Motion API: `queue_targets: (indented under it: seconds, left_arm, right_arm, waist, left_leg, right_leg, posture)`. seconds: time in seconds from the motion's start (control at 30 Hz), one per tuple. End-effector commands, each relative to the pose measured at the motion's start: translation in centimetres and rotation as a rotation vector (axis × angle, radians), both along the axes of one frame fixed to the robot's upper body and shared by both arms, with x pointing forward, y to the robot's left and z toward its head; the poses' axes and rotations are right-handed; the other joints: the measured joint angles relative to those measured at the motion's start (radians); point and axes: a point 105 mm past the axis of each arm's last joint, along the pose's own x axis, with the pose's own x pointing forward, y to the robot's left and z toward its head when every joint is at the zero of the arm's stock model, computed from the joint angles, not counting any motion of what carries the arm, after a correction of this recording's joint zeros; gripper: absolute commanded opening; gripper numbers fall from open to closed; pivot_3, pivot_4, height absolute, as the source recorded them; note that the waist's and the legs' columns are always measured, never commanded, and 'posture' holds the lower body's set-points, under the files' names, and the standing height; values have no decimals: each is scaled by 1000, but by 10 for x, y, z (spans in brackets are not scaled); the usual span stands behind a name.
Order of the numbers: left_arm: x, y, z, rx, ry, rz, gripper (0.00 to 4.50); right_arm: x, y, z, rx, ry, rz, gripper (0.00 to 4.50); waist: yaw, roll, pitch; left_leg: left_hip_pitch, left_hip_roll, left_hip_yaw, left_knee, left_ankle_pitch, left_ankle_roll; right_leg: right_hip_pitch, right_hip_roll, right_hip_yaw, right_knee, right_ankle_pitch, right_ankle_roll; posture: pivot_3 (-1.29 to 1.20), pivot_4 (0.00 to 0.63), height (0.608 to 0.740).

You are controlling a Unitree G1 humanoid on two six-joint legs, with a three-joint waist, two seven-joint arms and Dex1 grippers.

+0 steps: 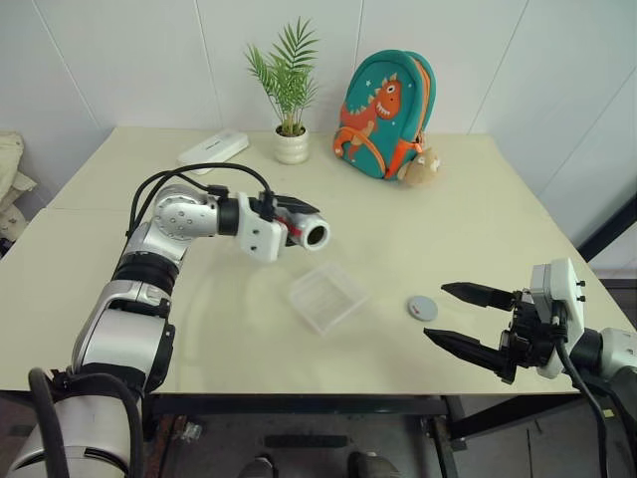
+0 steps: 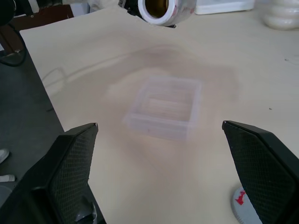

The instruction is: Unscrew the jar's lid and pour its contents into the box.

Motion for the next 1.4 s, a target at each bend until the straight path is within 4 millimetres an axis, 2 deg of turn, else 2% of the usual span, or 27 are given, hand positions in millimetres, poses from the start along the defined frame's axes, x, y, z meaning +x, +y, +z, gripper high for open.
queue_targets:
  seconds: [0.03,0.17,0.23,0.37,0.57,0.8,0.87,0.93,1.1,1.17,1.27,1.4]
  left_arm:
    - [-8,-17,10,97,-199,-86,2007]
    - [-6,-33,5,255,-444,-142,2007]
    - [0,-39,1,324,-630,-170,2007]
    - [14,-41,-15,460,-906,-263,2007]
    - [0,-56,-14,381,-1000,-392,2007]
    - [-4,-53,-17,392,-997,-413,2007]
    - [-2,-51,-14,365,-953,-372,2007]
    - [6,-46,-5,259,-810,-240,2007]
    - [20,-27,-3,89,-524,-17,2007]
    - [22,-24,4,-55,-394,60,2007]
    - [27,-13,10,-321,-84,193,2007]
    - [39,11,22,-694,289,316,2007]
  right_arm:
    - [1,4,5,-4,-36,6,4477]
    - [6,6,6,-4,-35,8,4477]
    - [9,6,6,-8,-35,12,4477]
    - [14,8,7,-11,-37,19,4477]
    - [18,11,5,-17,-38,22,4477]
    - [22,13,3,-26,-41,24,4477]
    - [23,13,3,-26,-44,22,4477]
    - [24,13,3,-25,-47,22,4477]
    - [20,15,2,-21,-41,40,4477]
    - [20,14,3,-23,-40,41,4477]
    - [19,12,2,-38,-28,55,4477]
    - [18,10,5,-44,-19,76,4477]
  waist:
    - [-2,0,0]
    - [-2,-1,0]
    - [-2,-1,1]
    - [-2,-1,0]
    - [0,-1,1]
    - [1,-1,1]
    - [2,-1,1]
    - [2,-1,1]
    - [-2,-1,0]
    - [0,0,0]
    - [1,0,0]
    - [-2,0,0]
  left_leg:
    - [0,0,0,0,0,0]
    - [0,0,1,0,-1,1]
    - [0,0,2,0,-1,0]
    - [0,0,3,0,-3,0]
    - [-2,0,3,0,-6,1]
    - [-1,-1,3,1,-10,0]
    - [-1,-1,3,2,-10,0]
    - [-1,-1,3,3,-10,0]
    - [1,-1,5,5,-10,1]
    - [2,-1,6,5,-10,1]
    - [2,-1,6,7,-10,1]
    - [2,-1,6,11,-11,2]
  right_leg:
    - [0,0,0,0,0,1]
    - [0,0,2,0,1,3]
    - [0,0,2,-1,3,7]
    - [0,0,3,-1,2,10]
    - [-4,0,3,1,2,13]
    - [-5,0,3,10,-2,14]
    - [-5,0,4,10,-2,14]
    - [-4,0,4,11,-2,14]
    - [-4,0,5,12,-2,14]
    - [-3,0,5,13,-2,13]
    - [-3,0,6,16,-2,13]
    - [-3,0,6,21,-3,12]
  posture:
    - [0,150,740]
    - [0,150,740]
    - [0,150,740]
    - [0,150,740]
    - [0,150,740]
    - [0,150,740]
    - [0,150,740]
    - [0,150,740]
    - [0,150,740]
    - [0,150,740]
    - [0,150,740]
    - [0,150,740]
